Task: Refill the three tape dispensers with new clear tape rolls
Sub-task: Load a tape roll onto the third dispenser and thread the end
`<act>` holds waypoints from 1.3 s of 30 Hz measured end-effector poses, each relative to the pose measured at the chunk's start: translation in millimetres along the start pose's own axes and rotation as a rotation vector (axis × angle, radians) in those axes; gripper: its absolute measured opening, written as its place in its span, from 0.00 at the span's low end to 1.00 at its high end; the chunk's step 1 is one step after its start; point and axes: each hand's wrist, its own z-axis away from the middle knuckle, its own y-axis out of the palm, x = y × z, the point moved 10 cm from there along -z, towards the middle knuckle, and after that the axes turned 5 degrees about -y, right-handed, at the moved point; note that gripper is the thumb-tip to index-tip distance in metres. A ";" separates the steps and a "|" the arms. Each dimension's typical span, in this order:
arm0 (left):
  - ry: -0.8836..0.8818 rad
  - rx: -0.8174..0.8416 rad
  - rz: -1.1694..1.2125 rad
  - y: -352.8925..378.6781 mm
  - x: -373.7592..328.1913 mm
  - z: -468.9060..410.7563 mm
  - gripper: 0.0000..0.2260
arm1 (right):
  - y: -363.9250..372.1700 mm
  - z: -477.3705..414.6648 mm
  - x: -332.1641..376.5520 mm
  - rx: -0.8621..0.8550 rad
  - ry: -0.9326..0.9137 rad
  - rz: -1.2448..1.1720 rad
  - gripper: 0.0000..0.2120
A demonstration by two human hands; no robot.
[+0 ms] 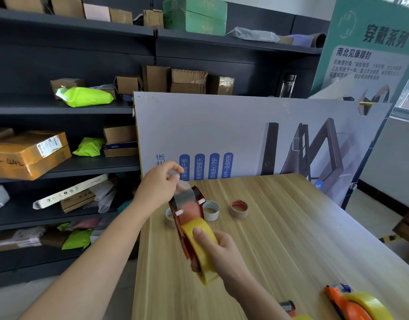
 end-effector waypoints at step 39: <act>-0.006 0.236 0.166 -0.6 -24.5 2.4 0.11 | -2.2 -0.8 -4.5 0.095 0.038 0.104 0.18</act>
